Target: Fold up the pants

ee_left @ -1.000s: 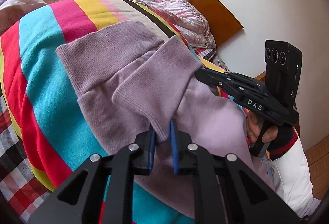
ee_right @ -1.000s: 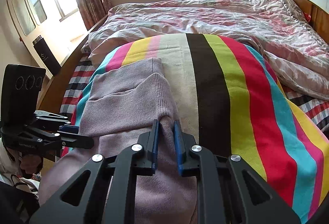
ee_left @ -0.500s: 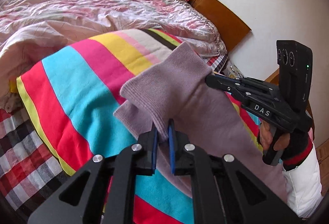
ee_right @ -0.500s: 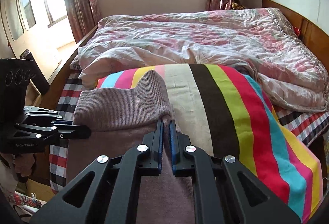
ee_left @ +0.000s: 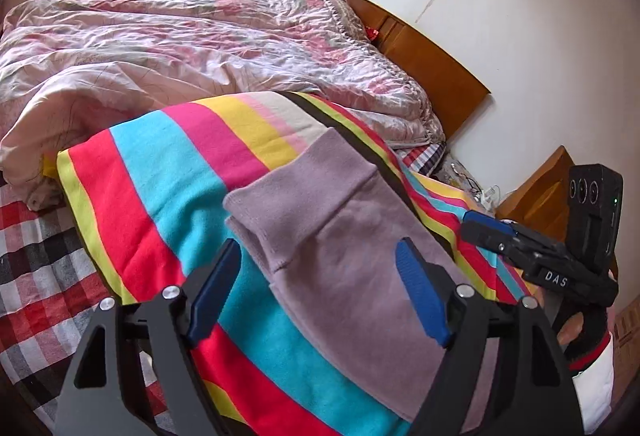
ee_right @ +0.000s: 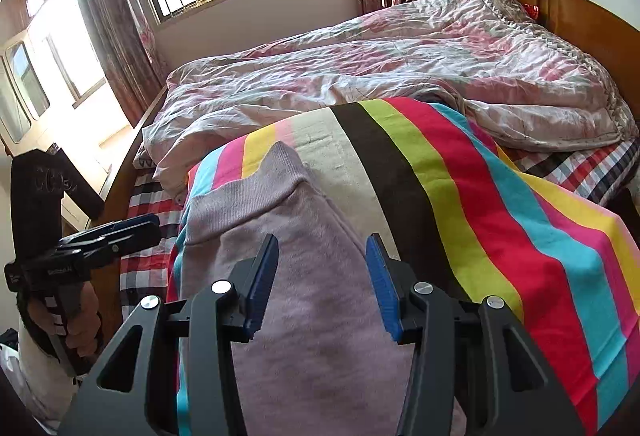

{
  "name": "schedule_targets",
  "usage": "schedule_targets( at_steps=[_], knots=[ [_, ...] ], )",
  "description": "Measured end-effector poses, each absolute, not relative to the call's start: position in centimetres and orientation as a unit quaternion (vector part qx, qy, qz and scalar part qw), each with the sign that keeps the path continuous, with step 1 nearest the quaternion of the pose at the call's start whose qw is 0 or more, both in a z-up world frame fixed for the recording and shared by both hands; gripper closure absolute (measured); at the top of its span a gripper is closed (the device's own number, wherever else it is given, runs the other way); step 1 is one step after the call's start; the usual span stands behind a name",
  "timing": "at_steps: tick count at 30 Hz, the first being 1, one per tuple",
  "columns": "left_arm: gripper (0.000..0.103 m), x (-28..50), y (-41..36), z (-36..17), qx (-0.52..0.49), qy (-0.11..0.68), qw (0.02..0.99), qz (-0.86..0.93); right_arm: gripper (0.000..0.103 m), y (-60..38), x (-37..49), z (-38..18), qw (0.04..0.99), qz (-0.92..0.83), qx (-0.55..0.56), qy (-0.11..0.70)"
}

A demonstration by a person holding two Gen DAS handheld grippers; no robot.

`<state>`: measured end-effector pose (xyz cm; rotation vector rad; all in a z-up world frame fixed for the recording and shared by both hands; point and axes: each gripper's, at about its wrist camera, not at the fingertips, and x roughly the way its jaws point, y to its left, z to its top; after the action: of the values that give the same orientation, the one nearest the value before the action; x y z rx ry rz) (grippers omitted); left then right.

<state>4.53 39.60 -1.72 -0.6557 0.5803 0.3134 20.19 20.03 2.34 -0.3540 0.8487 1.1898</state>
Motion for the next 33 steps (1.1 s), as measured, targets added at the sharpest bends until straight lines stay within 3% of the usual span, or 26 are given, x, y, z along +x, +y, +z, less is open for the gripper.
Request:
schedule_targets(
  at_steps=[6,9,11,14,22,27,29,31,33],
  knots=[
    [0.013,11.0,35.5,-5.8,-0.243,0.377,0.887,0.112,0.053,12.2,12.7,-1.0,0.744,0.489,-0.221,0.398],
    [0.008,12.0,34.5,-6.8,-0.202,0.388,0.89,0.128,0.053,10.3,8.8,-4.8,0.726,0.474,-0.266,0.421],
    [0.008,12.2,34.1,-6.5,-0.195,0.397,0.885,0.143,0.052,8.4,6.8,-4.9,0.743,0.48,-0.253,0.393],
    [0.008,12.3,33.0,-4.8,-0.198,0.397,0.885,0.144,0.033,6.2,5.7,-4.0,0.727,0.503,-0.242,0.399],
    [0.004,18.1,19.0,-1.4,-0.095,0.401,0.911,0.003,0.029,-7.3,13.9,-0.8,0.85,0.346,-0.112,0.382],
    [0.004,22.8,11.6,-4.2,-0.059,0.431,0.899,-0.051,0.025,-15.8,19.9,-4.8,0.85,0.251,-0.064,0.459],
    [0.004,24.4,9.5,-6.5,-0.022,0.451,0.891,-0.041,0.024,-19.1,20.8,-3.7,0.852,0.254,0.02,0.456],
    [0.001,25.6,8.7,-8.5,0.0,0.47,0.883,-0.005,0.023,-20.9,20.3,-2.6,0.88,0.168,-0.035,0.443],
    [0.002,25.5,7.9,-8.2,0.012,0.467,0.884,0.018,0.022,-23.4,18.9,-1.2,0.891,0.167,-0.017,0.421]
  ],
)
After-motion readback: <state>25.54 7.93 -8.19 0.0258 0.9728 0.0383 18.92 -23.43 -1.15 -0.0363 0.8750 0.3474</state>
